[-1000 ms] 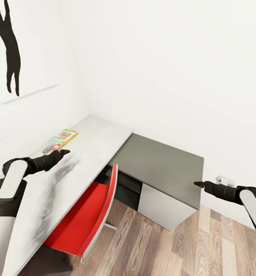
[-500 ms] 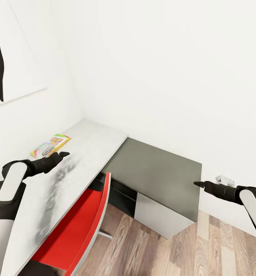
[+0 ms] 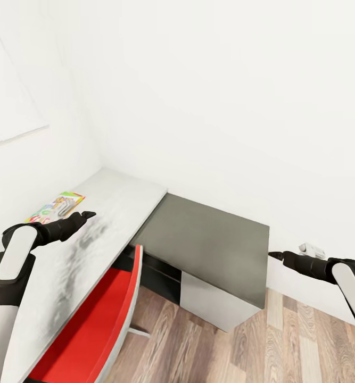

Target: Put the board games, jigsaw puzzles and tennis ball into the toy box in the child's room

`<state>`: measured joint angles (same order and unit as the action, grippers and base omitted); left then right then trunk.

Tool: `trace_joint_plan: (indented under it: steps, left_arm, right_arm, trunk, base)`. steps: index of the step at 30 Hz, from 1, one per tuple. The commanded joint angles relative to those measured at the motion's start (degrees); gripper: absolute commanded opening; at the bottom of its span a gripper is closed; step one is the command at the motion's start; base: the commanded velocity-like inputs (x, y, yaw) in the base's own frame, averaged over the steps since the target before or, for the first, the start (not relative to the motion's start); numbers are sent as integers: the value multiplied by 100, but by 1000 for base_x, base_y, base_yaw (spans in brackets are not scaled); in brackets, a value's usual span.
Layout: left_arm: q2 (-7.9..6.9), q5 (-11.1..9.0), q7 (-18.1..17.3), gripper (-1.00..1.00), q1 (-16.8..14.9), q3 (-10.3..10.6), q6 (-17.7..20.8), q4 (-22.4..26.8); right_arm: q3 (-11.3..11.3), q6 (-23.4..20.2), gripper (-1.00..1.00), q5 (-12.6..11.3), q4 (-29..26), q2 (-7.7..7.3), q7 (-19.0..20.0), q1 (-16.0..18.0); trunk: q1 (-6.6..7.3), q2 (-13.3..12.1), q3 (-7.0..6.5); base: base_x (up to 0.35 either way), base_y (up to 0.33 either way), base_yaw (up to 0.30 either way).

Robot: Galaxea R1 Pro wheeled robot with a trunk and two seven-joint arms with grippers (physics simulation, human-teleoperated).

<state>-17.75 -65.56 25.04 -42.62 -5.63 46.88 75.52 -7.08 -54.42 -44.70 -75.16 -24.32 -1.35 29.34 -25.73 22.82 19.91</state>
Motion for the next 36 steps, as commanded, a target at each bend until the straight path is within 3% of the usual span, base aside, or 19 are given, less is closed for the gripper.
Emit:
trace_joint_plan:
  steps: [1, 16, 36]
  left_arm:
    - [-1, -60, 54, 100, -4, -3, 16, 6]
    - [-4, -62, 50, 100, -1, 3, -5, 12]
    - [0, -52, 46, 100, -1, 1, -2, 15]
  right_arm:
    - [-3, -26, 100, -21, -4, 0, -14, 5]
    - [12, -32, 100, -21, -140, -1, -14, 2]
    - [14, -34, 100, -21, -156, 0, -14, -7]
  trunk:
    - [-5, 10, 10]
    - [-5, 10, 10]
    - [-5, 10, 10]
  base:
    - [175, -24, -66]
    - [253, -6, -14]
    - [37, 0, 2]
